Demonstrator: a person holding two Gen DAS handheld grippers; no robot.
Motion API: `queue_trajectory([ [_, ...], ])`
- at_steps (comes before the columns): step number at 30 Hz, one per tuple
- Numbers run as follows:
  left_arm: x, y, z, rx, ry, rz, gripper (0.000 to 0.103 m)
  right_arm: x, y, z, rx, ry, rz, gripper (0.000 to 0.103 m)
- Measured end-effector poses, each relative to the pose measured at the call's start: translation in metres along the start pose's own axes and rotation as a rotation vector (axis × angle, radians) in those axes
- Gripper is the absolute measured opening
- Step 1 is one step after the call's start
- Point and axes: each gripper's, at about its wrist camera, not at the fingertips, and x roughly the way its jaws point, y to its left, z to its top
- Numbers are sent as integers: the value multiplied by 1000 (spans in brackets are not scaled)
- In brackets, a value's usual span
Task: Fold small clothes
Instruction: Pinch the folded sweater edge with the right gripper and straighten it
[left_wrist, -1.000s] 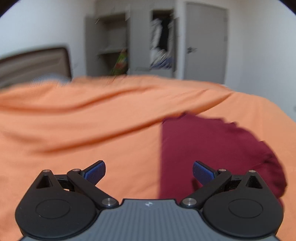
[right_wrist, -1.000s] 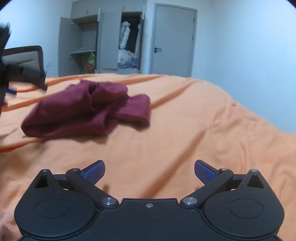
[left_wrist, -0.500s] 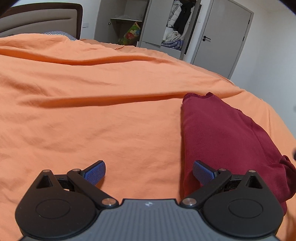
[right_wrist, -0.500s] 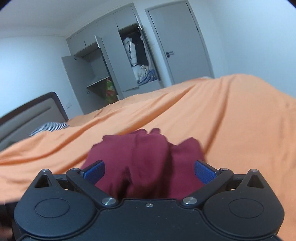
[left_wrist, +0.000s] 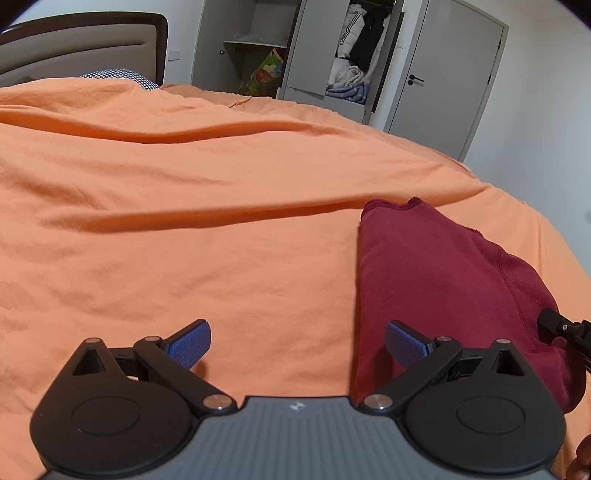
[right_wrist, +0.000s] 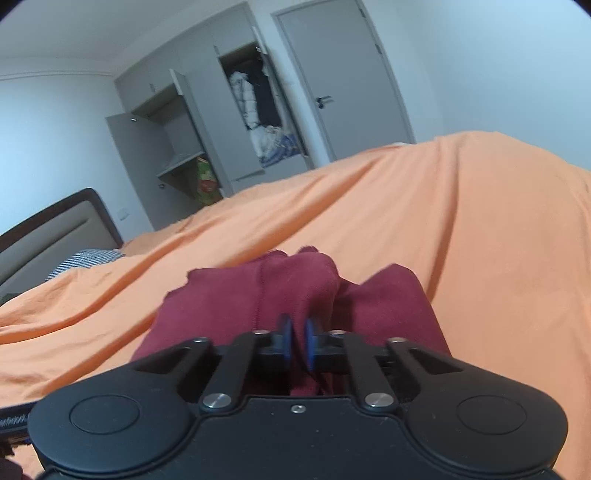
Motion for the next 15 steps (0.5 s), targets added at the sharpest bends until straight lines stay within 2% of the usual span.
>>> queue_trajectory([
  [5, -1, -8, 4, 10, -1, -22, 102, -19, -12, 12, -4, -82, 27, 4],
  [9, -2, -19, 5, 42, -8, -50, 102, -43, -26, 17, -10, -142, -12, 4],
  [11, 4, -24, 2, 54, 6, -59, 103, -46, -36, 15, 6, -133, -35, 4],
  [15, 15, -30, -6, 55, 35, -58, 103, -29, -56, -1, 35, -48, -78, 4],
])
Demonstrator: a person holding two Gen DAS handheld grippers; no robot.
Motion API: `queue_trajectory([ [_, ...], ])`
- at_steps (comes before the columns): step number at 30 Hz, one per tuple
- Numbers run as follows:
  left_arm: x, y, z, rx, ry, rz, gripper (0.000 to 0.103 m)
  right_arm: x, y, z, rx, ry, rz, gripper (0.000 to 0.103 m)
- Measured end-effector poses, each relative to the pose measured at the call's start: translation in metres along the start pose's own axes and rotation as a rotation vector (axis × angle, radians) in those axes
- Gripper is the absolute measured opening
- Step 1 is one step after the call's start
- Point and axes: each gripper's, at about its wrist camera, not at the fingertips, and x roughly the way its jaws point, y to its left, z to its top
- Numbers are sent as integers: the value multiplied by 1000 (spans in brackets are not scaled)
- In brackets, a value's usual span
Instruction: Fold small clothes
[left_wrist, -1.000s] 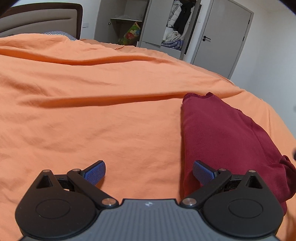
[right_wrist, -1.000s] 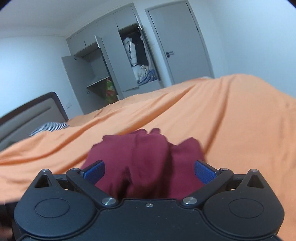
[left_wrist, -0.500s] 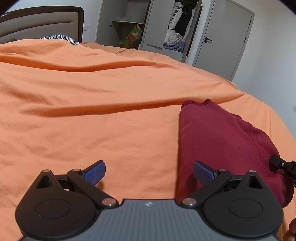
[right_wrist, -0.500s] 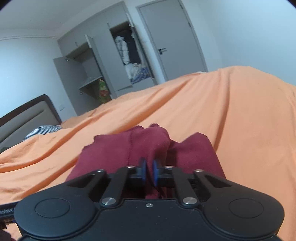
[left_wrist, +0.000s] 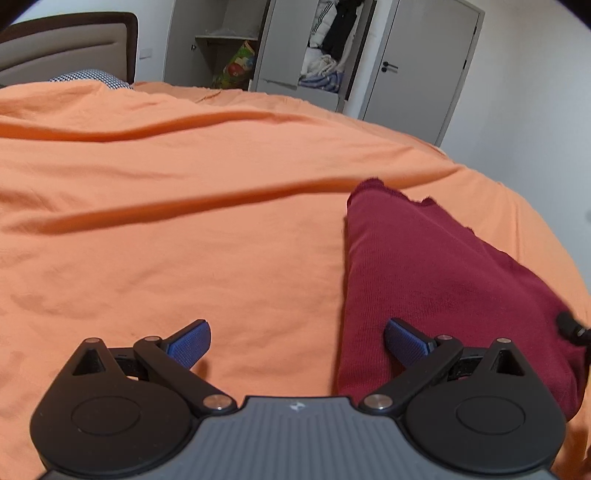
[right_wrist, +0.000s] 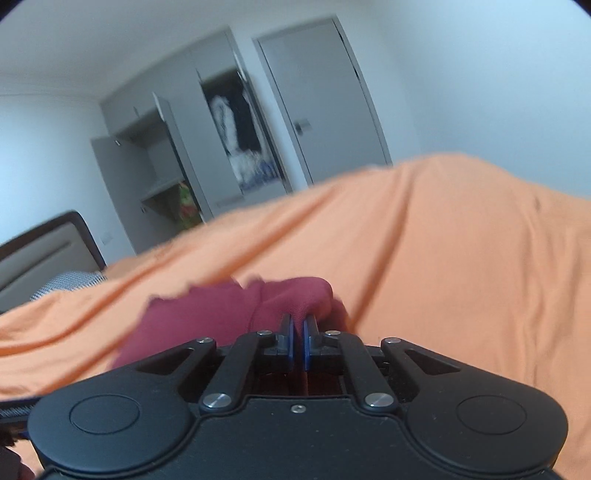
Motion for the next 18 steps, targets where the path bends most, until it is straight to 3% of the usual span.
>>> queue_trajectory([
  [3, 1, 0, -2, 3, 6, 4, 103, 8, -8, -10, 29, 45, 6, 6],
  [6, 0, -3, 7, 20, -2, 8, 103, 2, -5, -10, 2, 24, -16, 28],
  [7, -1, -5, 11, 26, -13, 13, 103, -1, -2, -9, -17, 13, -39, 51],
  [8, -1, -6, 15, 30, -24, 12, 103, -2, 0, -8, -41, 2, -68, 82],
  [10, 1, -13, 22, 42, -36, 6, 103, -6, 10, -7, -114, -48, -116, 101],
  [13, 12, -27, 28, 73, -37, 13, 103, -3, 24, -7, -233, -79, -122, 102],
  [18, 31, -42, 17, 110, -26, 44, 103, 17, 28, -24, -299, -16, -113, 102],
])
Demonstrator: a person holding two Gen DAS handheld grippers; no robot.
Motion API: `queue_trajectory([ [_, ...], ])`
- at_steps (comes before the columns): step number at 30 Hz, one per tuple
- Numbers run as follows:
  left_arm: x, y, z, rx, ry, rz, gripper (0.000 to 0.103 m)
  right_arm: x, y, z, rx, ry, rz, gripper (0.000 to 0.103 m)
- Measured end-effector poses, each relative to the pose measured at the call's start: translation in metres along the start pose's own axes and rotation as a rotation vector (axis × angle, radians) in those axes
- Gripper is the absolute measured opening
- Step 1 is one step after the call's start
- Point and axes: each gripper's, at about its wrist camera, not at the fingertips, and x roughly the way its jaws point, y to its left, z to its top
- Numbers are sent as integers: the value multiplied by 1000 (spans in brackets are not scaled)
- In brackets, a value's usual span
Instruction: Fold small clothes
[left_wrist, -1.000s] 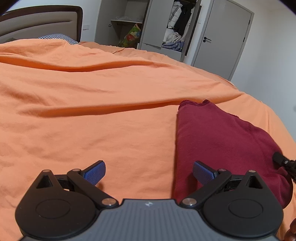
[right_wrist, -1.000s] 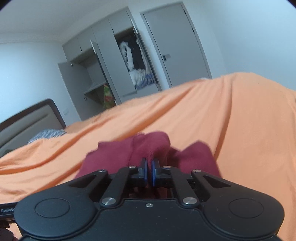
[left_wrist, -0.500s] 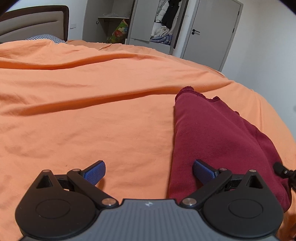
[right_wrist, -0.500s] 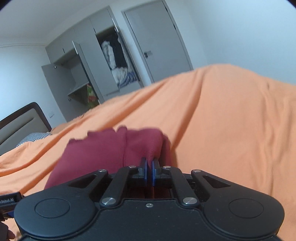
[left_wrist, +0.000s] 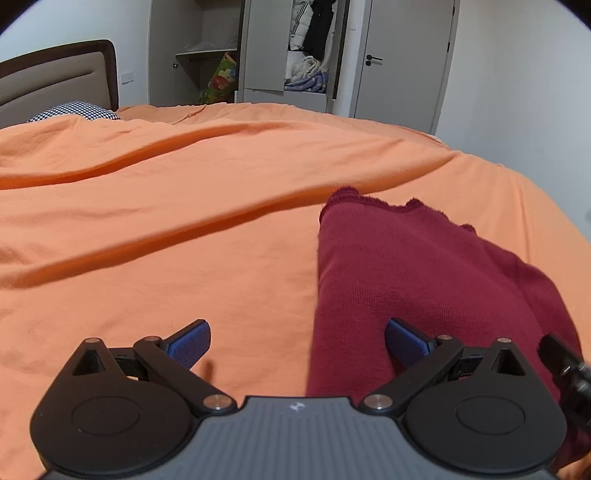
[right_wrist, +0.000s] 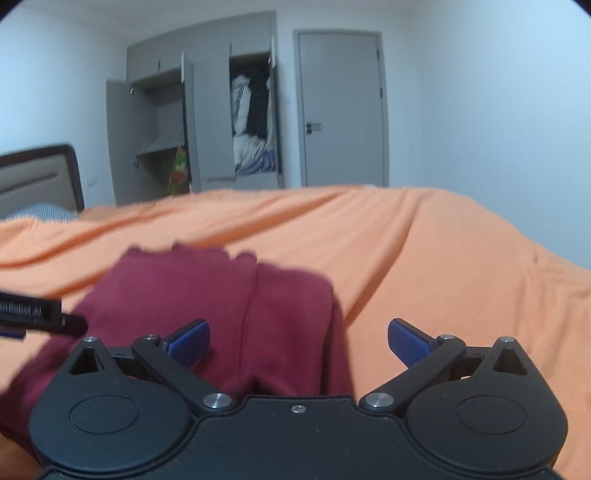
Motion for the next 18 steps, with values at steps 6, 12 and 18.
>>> queue_trajectory([
  [6, 21, 12, -12, -70, 49, -39, 103, 19, 7, -24, -35, 25, -25, 102],
  [12, 17, 14, -1, -41, 73, -56, 103, 23, -2, -8, 4, 44, 31, 102],
  [18, 12, 19, 21, -42, 56, -82, 103, 33, -17, 33, -42, -22, 87, 102],
])
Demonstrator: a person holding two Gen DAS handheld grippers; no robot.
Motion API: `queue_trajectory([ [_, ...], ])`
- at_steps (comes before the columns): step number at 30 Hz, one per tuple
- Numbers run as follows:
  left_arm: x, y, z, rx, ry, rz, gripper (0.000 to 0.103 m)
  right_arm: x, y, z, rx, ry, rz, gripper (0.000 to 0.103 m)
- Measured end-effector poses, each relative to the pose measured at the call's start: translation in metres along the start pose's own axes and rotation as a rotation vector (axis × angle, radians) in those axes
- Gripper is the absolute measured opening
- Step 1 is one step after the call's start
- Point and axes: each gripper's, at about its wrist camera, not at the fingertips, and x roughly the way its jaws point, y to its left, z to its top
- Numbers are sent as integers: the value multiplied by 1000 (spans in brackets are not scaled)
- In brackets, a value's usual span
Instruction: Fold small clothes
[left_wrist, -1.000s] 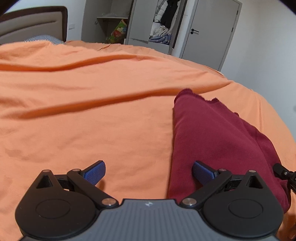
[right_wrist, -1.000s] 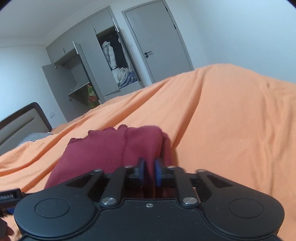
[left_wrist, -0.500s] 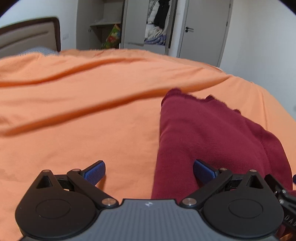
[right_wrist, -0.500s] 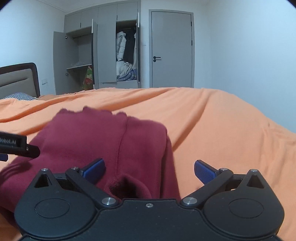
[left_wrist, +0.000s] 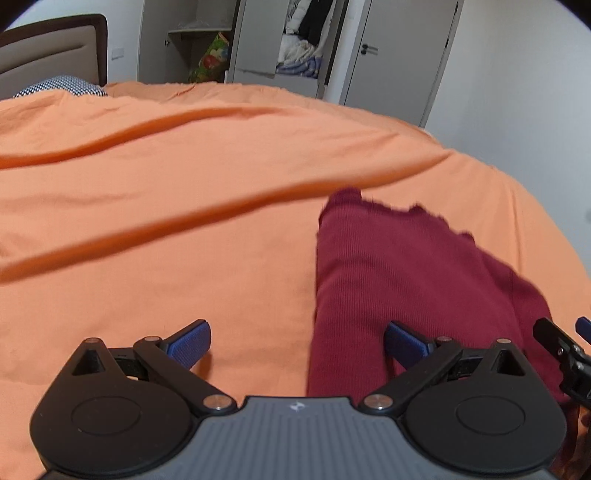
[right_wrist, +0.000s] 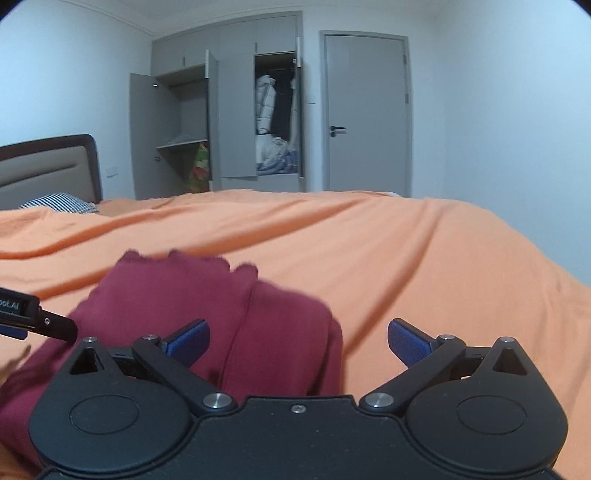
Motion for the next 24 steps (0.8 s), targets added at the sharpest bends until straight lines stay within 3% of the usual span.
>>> queue_trajectory([
  [5, 18, -1, 7, -7, 27, -26, 103, 36, -15, -7, 68, 102, 3, 102],
  [11, 35, 6, -5, -42, 40, -59, 103, 53, -28, -29, 169, 157, 23, 102],
  [16, 23, 16, -7, -64, 49, -109, 102, 38, -34, -23, 226, 143, 76, 102],
  [24, -7, 34, -26, -85, 59, -181, 103, -6, -50, -42, 350, 144, 171, 102],
])
